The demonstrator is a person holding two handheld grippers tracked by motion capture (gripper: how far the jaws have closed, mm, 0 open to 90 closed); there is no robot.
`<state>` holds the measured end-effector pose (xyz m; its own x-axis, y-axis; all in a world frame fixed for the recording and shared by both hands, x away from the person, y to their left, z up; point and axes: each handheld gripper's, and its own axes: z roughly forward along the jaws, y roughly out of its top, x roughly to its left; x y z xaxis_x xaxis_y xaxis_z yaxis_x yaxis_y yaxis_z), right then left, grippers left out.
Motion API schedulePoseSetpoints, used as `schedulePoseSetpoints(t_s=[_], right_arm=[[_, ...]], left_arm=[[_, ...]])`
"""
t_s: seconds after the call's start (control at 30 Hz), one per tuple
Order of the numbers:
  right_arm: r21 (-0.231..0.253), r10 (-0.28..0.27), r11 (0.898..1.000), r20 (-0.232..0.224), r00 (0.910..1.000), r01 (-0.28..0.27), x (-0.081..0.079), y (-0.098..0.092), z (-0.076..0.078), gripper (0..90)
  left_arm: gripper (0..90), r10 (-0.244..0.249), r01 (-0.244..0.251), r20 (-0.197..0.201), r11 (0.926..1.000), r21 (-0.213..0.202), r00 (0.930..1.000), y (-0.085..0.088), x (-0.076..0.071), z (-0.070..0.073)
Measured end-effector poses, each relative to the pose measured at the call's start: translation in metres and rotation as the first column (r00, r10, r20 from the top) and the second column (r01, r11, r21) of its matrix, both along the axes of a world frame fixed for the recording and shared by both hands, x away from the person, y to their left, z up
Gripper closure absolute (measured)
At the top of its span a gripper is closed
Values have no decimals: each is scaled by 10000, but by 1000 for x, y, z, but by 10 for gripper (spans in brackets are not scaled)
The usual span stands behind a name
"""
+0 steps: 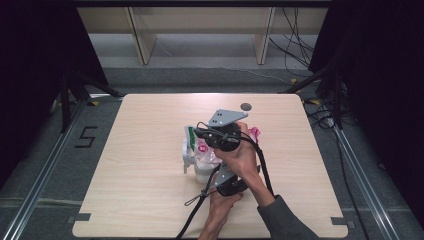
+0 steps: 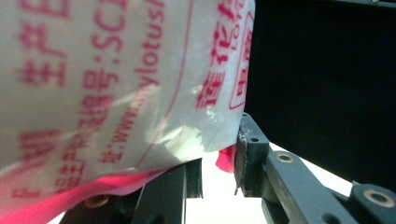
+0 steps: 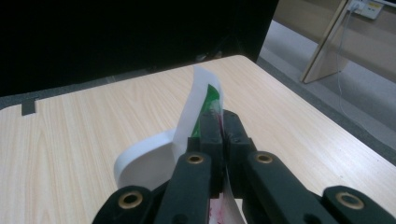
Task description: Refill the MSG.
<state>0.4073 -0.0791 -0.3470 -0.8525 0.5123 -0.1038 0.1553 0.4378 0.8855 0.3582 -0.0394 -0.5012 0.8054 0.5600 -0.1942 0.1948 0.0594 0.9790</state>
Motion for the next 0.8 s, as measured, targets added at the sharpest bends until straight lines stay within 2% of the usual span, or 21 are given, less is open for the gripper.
schedulePoseSetpoints(t_s=[0.07, 0.1, 0.13, 0.17, 0.2, 0.23, 0.27, 0.3, 0.33, 0.4, 0.43, 0.47, 0.53, 0.57, 0.63, 0.7, 0.77, 0.8], right_arm=[[-137, -51, 9999, 67, 10000, 52, 2, 0, 0, 900], [-115, -62, 9999, -98, 9999, 61, 2, -1, 1, 900], [-16, -78, 10000, -10, 10000, 78, 2, 0, 0, 900], [-134, 55, 9999, -109, 9999, -56, 2, -1, 1, 900], [-152, -17, 9999, -31, 10000, 16, 2, 1, -1, 900], [-242, -35, 9997, -36, 10000, 34, 3, 2, -2, 900], [-228, -197, 9996, -135, 9997, 194, 4, 3, -3, 900], [-206, -238, 9995, -213, 9995, 233, 4, 3, -3, 900], [-158, -244, 9996, -182, 9995, 242, 4, 3, -3, 900], [-277, -104, 9996, -239, 9997, 98, 3, 3, -3, 900], [-185, -216, 9996, -209, 9995, 212, 4, 4, -3, 900], [-252, -104, 9996, -164, 9998, 100, 6, 4, -3, 900], [-272, -145, 9995, 32, 9999, 146, 7, 3, -2, 899], [-290, -140, 9995, 12, 9999, 140, 7, 3, -2, 900], [-253, -132, 9996, -102, 9999, 129, 6, 4, -3, 900], [-254, -139, 9996, -127, 9998, 136, 6, 3, -2, 900], [-263, -155, 9995, -94, 9998, 152, 6, 3, -3, 900], [-275, -163, 9995, -119, 9998, 160, 6, 4, -3, 900]], left_arm=[[750, -20, 20, -11, 10000, -15, 10000, -1, 0, -1], [751, 2, -2, -62, 10000, -21, 10000, 0, 0, -1], [751, 98, -95, -232, 9999, 143, 9997, 1, -1, 1], [751, -101, 97, -171, 9997, -235, 9998, 0, 0, 0], [750, -158, 152, -207, 9995, -276, 9997, -1, 0, 0], [750, -169, 143, -532, 9987, -498, 9984, -3, -1, -1], [750, -57, 49, -310, 9996, -279, 9995, -1, 0, -2], [750, -84, 78, -227, 9997, -244, 9997, 0, 1, -2], [751, 10, -10, -237, 10000, 19, 9997, 2, 1, -2], [751, 64, -65, -384, 10000, -13, 9992, 1, -1, -1], [750, 66, -65, -404, 10000, 32, 9992, 2, -1, -1], [750, 38, -30, -370, 9998, 220, 9993, 3, -1, -1], [751, 12, -4, -350, 9997, 225, 9994, 3, 0, -1], [750, 62, -59, -421, 10000, 60, 9991, 1, -1, -1], [750, -28, 21, -250, 9997, -257, 9997, -1, 1, -2], [751, -1, -2, -275, 9999, -127, 9996, 0, 1, -2], [751, -13, 6, -263, 9997, -249, 9997, -1, 1, -2], [750, 25, -46, -594, 9994, -348, 9982, -2, 0, -2]])
